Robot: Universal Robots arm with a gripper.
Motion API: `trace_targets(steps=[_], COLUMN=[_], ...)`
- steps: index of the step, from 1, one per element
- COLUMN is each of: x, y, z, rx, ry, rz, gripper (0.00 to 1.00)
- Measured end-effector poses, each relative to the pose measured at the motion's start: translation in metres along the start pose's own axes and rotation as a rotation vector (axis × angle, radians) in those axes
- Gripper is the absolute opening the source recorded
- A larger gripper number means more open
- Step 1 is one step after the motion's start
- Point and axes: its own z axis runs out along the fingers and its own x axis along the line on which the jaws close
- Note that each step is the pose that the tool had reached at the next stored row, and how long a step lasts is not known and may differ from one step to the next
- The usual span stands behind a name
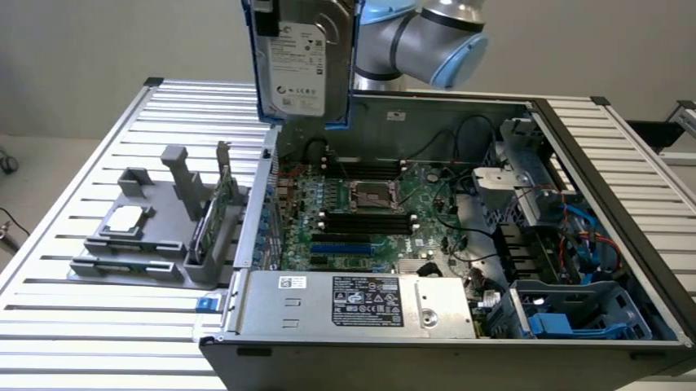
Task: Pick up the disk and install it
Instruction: 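Pick up the disk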
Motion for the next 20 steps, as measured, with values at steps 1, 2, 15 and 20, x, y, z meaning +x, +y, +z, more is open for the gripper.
trace_targets(steps=[1, 2, 15, 20], x=[0.002, 0.003, 0.026, 0.036], y=[-0.0035, -0.0070, -0.0436, -0.0558], z=[-0.0002, -0.0005, -0.0020, -0.0022], rx=[-0.0001, -0.0002, -0.0015, -0.0018], ry=[-0.0010, -0.0021, -0.0175, -0.0207], rz=[0.000, 0.000, 0.000, 0.000], gripper=[0.33, 0.33, 0.33, 0.33])
